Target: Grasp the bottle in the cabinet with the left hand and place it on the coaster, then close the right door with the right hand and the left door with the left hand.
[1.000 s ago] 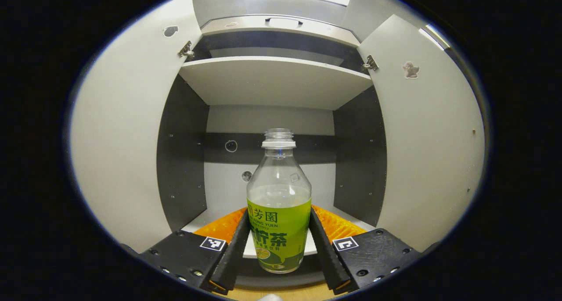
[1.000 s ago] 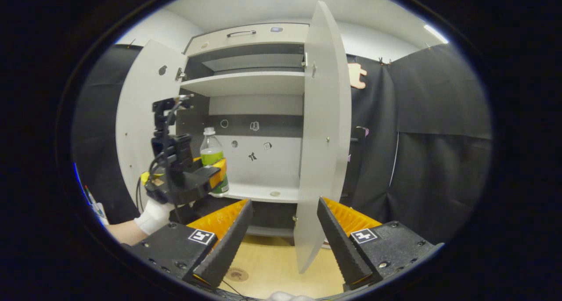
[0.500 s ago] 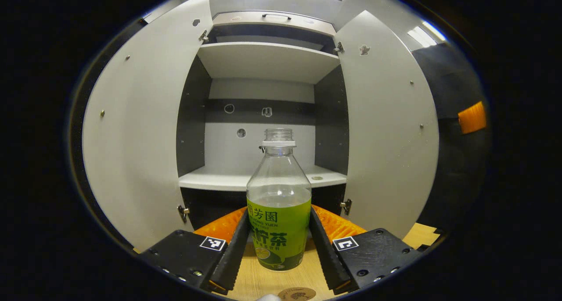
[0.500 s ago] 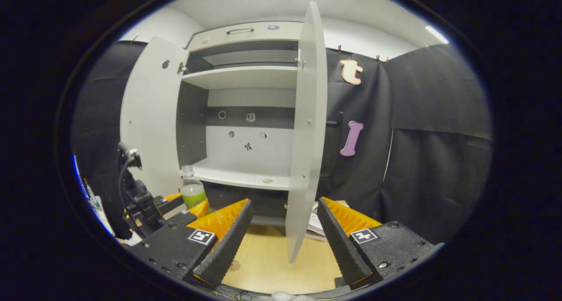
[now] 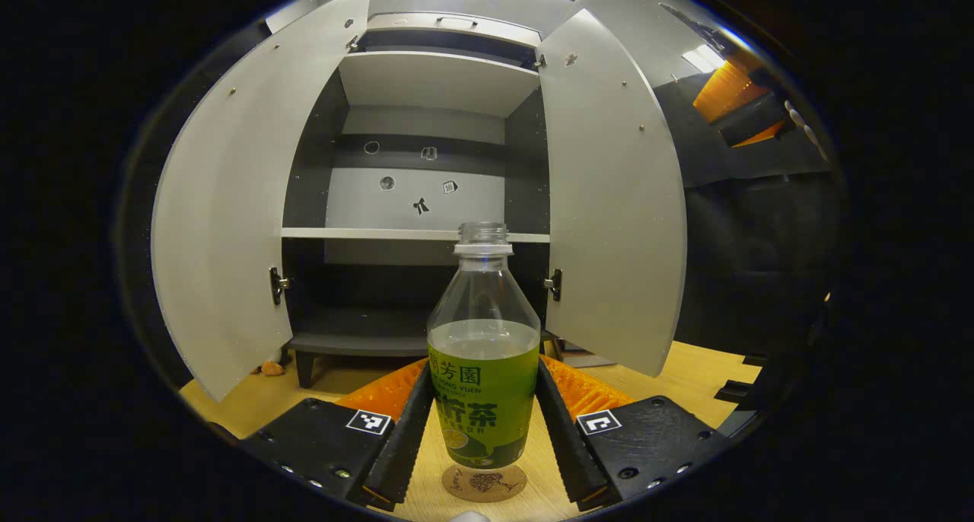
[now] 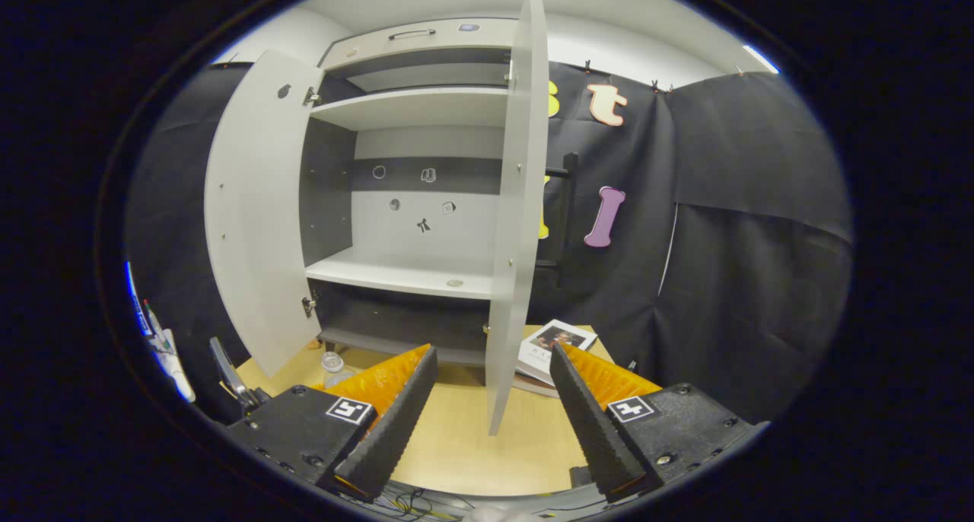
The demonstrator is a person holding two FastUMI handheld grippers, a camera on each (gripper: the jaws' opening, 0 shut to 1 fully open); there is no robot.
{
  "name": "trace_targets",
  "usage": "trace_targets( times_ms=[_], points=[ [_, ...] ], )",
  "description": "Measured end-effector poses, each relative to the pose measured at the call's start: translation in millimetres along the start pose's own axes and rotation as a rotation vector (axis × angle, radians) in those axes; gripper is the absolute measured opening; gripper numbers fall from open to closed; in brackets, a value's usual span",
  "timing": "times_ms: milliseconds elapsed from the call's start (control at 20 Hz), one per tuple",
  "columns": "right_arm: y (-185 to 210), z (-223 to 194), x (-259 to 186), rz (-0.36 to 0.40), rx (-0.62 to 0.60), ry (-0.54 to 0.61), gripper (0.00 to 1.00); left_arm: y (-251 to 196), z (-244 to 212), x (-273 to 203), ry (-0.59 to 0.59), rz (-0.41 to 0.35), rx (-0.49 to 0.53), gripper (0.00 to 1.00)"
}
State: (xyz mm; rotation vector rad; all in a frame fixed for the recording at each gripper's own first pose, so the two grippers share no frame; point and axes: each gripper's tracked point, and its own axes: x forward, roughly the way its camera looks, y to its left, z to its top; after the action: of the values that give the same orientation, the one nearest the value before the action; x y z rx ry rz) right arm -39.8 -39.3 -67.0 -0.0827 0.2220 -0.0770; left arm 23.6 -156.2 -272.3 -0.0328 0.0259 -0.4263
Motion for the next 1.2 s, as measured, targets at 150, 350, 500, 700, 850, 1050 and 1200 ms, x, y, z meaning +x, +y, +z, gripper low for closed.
trace_targets(
  times_ms=[150, 350, 500, 700, 850, 1050, 1200],
  points=[
    [-3, -2, -1, -0.010, -0.017, 0.009, 0.96, -2, -26, 3, 0.017, -0.013, -0.002, 0.73],
    [-2, -6, -1, -0.011, -0.029, 0.023, 0.98, 3, -55, 3, 0.037, -0.008, 0.019, 0.73],
    [1, -11, -3, -0.006, -0.042, 0.038, 0.98, 4, -72, 2, 0.053, -0.016, 0.011, 0.75],
    [7, -14, -4, 0.005, -0.057, 0.047, 0.96, 5, -80, -1, 0.057, -0.013, 0.008, 0.75],
    [11, -13, -4, 0.016, -0.060, 0.047, 0.96, 7, -81, 0, 0.073, 0.003, -0.017, 0.77],
    [12, -13, -4, 0.017, -0.054, 0.046, 0.98, 15, -53, -4, 0.051, 0.040, 0.000, 0.96],
    [13, -10, -5, 0.016, -0.041, 0.032, 0.98, 19, -12, -5, 0.009, 0.059, 0.011, 0.97]
  ],
)
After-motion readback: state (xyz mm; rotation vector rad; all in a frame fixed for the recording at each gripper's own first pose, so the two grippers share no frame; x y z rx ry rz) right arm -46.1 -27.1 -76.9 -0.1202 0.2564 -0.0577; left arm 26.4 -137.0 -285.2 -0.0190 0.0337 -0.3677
